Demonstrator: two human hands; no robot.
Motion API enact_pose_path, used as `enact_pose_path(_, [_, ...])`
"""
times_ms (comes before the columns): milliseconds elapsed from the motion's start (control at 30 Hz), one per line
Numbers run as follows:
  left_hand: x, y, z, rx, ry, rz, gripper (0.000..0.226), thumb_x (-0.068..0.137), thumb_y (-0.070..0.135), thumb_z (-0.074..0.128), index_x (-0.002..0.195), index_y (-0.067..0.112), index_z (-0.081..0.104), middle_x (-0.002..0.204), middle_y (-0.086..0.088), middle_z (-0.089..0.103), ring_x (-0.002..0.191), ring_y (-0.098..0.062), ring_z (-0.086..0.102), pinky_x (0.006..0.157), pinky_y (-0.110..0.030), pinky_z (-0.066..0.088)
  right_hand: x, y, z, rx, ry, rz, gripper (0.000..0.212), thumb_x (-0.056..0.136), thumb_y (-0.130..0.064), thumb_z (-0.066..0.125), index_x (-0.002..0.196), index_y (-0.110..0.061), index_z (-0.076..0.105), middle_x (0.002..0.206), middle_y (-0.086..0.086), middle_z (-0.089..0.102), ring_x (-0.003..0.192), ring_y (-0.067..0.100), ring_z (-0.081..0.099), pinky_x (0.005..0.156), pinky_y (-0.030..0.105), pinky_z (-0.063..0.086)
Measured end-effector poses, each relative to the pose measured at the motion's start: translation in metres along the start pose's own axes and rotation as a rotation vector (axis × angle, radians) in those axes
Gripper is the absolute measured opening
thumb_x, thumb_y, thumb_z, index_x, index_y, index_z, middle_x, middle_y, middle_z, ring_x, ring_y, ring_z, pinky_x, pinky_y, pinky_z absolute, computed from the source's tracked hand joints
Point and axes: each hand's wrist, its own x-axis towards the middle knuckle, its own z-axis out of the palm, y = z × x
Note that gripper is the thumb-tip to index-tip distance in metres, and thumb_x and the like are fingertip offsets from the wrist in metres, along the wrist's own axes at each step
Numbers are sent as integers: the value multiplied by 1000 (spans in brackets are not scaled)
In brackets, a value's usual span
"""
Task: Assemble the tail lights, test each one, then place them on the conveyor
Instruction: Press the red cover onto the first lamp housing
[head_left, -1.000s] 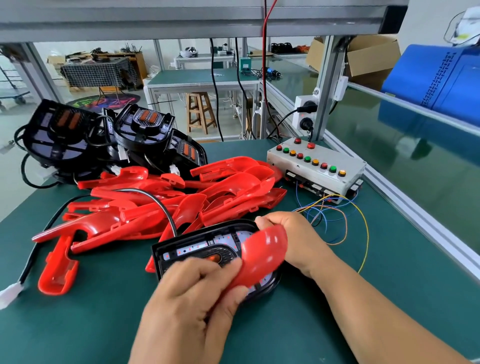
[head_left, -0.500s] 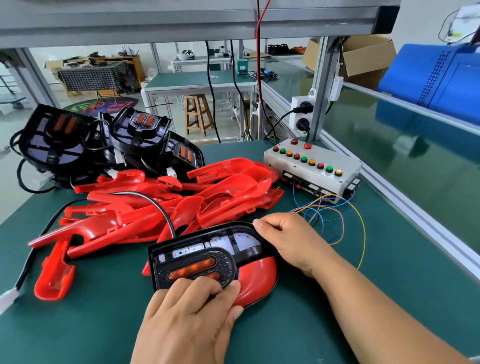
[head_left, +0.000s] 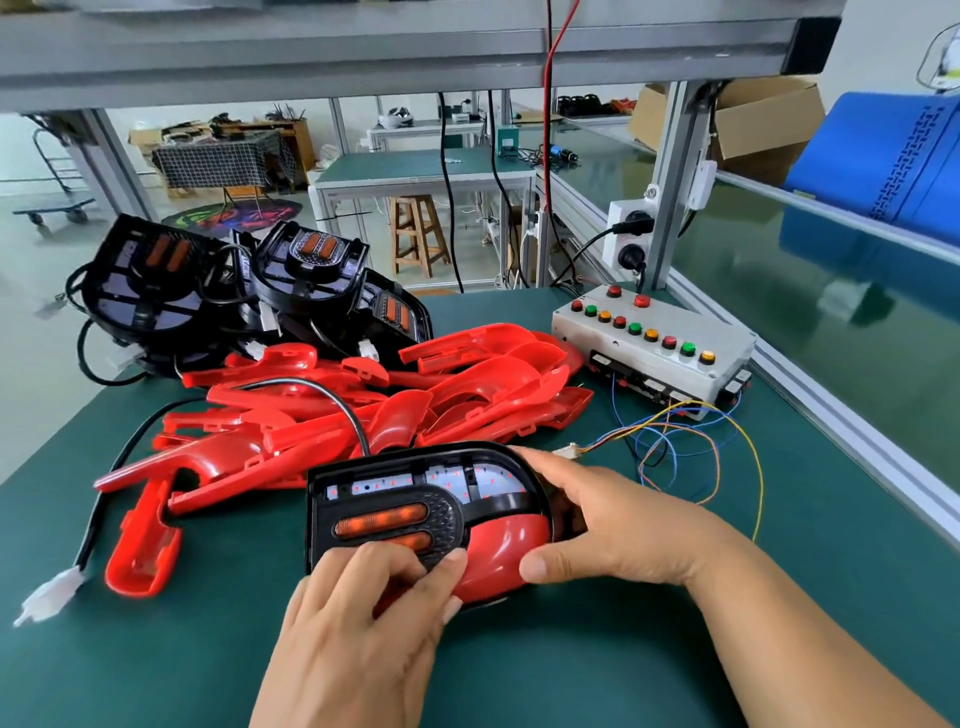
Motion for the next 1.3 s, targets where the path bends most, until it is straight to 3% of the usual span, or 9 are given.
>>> enact_pose_path(200, [0, -14, -1, 6, -63, 93, 40, 88, 45, 48, 99, 21, 78, 96, 11, 53, 84, -11, 51, 64, -34, 57, -1, -5, 1, -91, 10, -25, 82, 71, -44, 83, 139, -51, 37, 136, -26, 53, 126, -3, 50, 109, 36, 42])
enact_pose_path(267, [0, -16, -2, 5, -78, 101, 44, 94, 47, 41, 98, 23, 78, 91, 11, 58, 81, -9, 50, 65, -27, 52, -2, -6, 1, -120, 16, -24, 85, 71, -47, 82, 141, -53, 34, 139, -30, 49, 129, -6, 45, 111, 34, 38])
enact_pose_path(400, [3, -17, -5, 0, -84, 96, 33, 84, 43, 52, 98, 28, 78, 85, 11, 64, 81, -6, 51, 70, -27, 41, -2, -6, 0, -144, 22, -10, 90, 68, -51, 81, 143, -55, 30, 142, -34, 42, 133, -11, 37, 115, 30, 33])
enact_pose_path(567, [9, -22, -15, -78, -54, 11, 39, 91, 54, 44, 102, 33, 76, 89, 16, 60, 82, -3, 51, 75, -23, 44, -3, -8, 3, -65, 4, -43, 82, 77, -38, 80, 145, -43, 36, 142, -21, 50, 133, 2, 45, 114, 39, 36])
enact_pose_path(700, [8, -23, -13, -74, -124, 60, 34, 85, 48, 51, 100, 32, 77, 87, 16, 61, 79, -4, 55, 67, -26, 54, -2, -8, 2, -117, 23, -29, 77, 73, -51, 78, 136, -61, 34, 141, -32, 46, 132, -8, 41, 114, 32, 35])
enact_pose_path(833, [4, -23, -8, -29, -155, 82, 48, 96, 54, 34, 100, 33, 77, 84, 16, 60, 75, -5, 51, 62, -25, 48, -2, -7, 2, -150, 33, -33, 77, 73, -55, 75, 136, -62, 32, 143, -32, 43, 133, -9, 37, 115, 31, 33])
enact_pose_path(933, [0, -23, -7, -37, -118, 70, 44, 95, 52, 38, 102, 32, 77, 85, 14, 60, 78, -5, 49, 66, -27, 43, -1, -5, 3, -159, 36, -39, 76, 73, -60, 73, 134, -67, 30, 144, -31, 42, 134, -8, 37, 115, 33, 33])
enact_pose_path(1100, [1, -24, -12, -75, -57, 77, 30, 86, 41, 54, 105, 32, 76, 87, 16, 59, 81, -4, 51, 71, -26, 43, 0, -4, 3, -102, 16, -49, 72, 76, -61, 72, 138, -59, 34, 142, -28, 46, 133, -4, 42, 113, 34, 35])
enact_pose_path(1300, [7, -26, -11, -99, -87, 84, 30, 82, 38, 57, 104, 32, 76, 87, 15, 60, 84, -2, 50, 72, -24, 45, -1, -3, 4, -93, 29, -61, 71, 80, -54, 72, 142, -50, 36, 142, -25, 49, 132, 0, 45, 113, 39, 36])
